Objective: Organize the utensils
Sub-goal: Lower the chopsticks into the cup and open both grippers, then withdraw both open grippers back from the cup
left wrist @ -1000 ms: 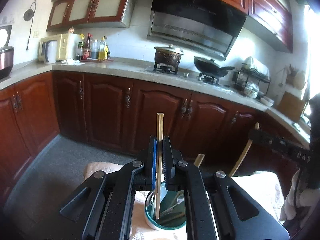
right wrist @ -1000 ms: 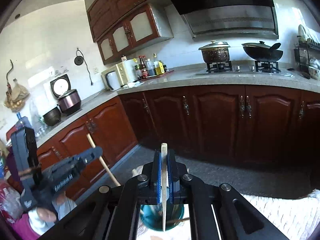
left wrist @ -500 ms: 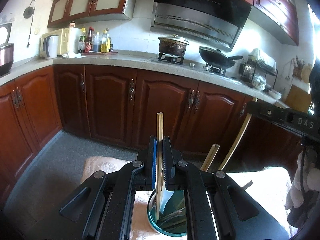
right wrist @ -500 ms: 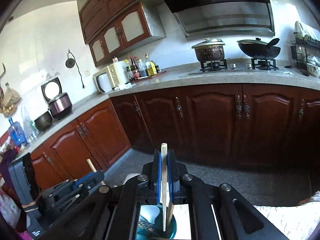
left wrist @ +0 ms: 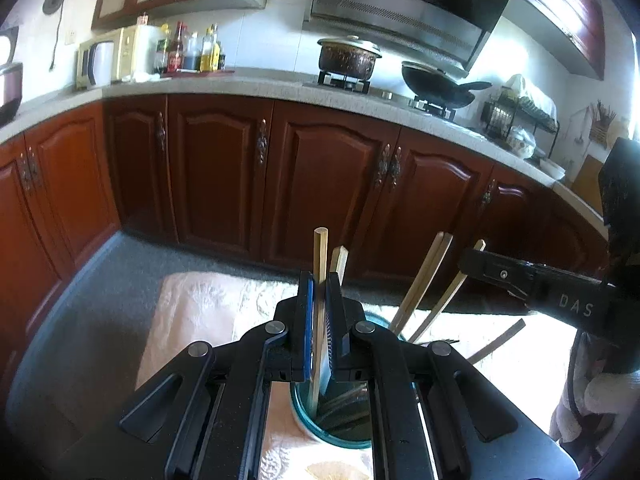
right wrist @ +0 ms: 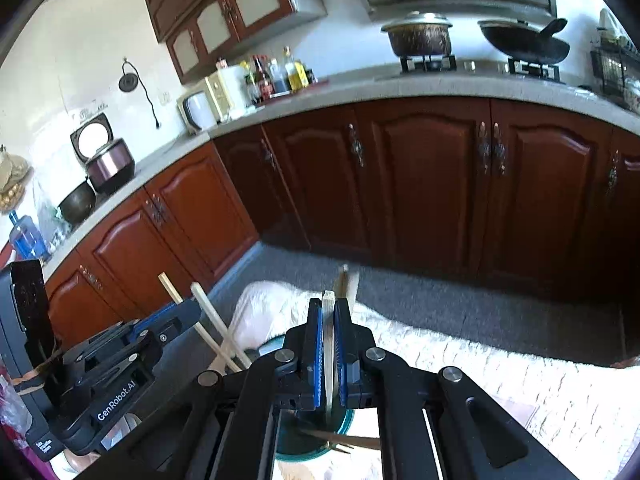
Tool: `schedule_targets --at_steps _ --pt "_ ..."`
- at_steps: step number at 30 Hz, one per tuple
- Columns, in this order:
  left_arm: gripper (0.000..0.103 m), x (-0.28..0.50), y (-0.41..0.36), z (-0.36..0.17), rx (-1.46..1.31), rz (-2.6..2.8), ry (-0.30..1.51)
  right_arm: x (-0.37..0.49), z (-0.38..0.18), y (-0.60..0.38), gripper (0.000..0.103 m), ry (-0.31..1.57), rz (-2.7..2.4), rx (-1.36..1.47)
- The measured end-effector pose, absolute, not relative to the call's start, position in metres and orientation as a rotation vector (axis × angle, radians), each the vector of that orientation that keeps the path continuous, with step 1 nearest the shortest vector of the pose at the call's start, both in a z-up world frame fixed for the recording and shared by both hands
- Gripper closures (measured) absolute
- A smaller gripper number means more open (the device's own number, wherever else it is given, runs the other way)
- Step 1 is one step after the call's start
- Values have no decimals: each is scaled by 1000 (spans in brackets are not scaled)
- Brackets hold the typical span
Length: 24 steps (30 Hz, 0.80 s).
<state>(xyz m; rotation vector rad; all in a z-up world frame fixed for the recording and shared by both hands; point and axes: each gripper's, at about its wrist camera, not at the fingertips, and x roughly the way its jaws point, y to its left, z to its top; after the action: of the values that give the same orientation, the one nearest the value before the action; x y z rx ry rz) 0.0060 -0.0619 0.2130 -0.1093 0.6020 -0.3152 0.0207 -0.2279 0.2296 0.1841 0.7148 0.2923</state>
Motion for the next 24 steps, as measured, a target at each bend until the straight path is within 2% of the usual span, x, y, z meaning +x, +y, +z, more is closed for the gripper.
schedule_targets --at_steps 2,4,6,10,13,14,16,18,21,24 --pt "99 5 -62 210 -110 -316 618 21 226 -231 98 732 283 195" --pt "99 5 -62 208 -111 -317 629 20 225 -235 93 747 277 214" --pt "99 3 -62 207 -114 -318 639 18 226 -239 73 745 275 230" --pt "94 0 -60 210 -121 -322 648 8 233 -242 72 730 269 219" --pt "78 -6 -58 212 -124 -326 652 0 238 -245 72 723 259 219" --pt "75 -8 -58 213 -122 -326 650 -5 239 -246 72 720 258 224" --pt "63 -16 -57 215 -112 -319 639 -14 243 -247 72 707 255 226" --pt "56 -23 -56 216 -95 -307 626 -24 246 -247 69 695 249 217" --pt "49 -35 -56 218 -72 -290 608 -41 250 -244 67 678 240 207" --pt "47 -47 -56 218 -51 -279 601 -55 250 -240 66 673 234 198"
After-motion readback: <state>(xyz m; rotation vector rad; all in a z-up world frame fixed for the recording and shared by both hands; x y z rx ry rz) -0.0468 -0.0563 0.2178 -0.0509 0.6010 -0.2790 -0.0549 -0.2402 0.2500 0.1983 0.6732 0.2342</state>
